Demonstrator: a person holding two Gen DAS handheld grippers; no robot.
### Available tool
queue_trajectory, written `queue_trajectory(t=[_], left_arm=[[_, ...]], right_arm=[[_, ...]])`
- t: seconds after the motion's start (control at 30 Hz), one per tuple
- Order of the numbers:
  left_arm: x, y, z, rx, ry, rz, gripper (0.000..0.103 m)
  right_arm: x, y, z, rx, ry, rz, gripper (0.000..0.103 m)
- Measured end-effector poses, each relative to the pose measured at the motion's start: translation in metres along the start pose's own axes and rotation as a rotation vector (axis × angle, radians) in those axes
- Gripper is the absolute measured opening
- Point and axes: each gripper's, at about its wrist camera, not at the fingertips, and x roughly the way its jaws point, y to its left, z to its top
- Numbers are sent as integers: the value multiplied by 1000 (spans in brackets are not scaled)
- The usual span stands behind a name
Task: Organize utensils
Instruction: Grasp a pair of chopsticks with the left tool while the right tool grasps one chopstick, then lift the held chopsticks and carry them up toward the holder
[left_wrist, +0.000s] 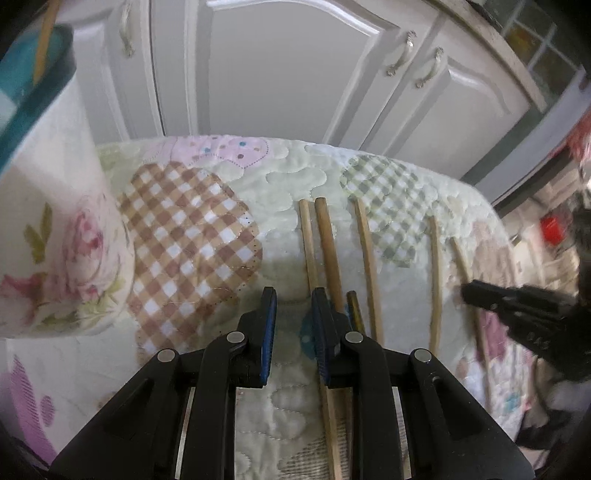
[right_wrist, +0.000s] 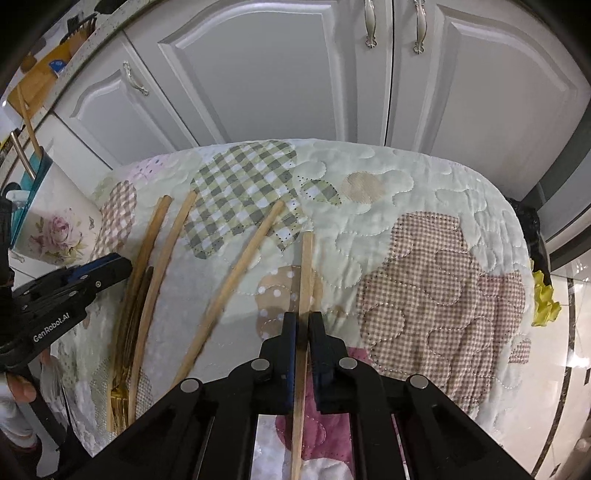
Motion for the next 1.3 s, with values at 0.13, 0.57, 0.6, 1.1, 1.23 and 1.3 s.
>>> queue_trajectory(t=[0.13,0.57,0.6,1.1,1.23,1.3], left_arm=[[3,-7,3,8,1,-15,18],[8,-11,4,45,16,8,8],[8,-11,7,35,16,6,8],[26,-25,32,48,-8,40,4],[-3,-18,23,36,-63,-50,4],[-24,-13,17,34,-94,-89,4]], right_arm=[[2,1,7,18,-4,3,6],[7,5,14,5,-4,33,6],[7,4,14,10,-5,40,6],[11,0,30,-12,-7,24,5],[-16,-2,28,19,-73,85,5],[-35,-1,26,15,-115,114,5]])
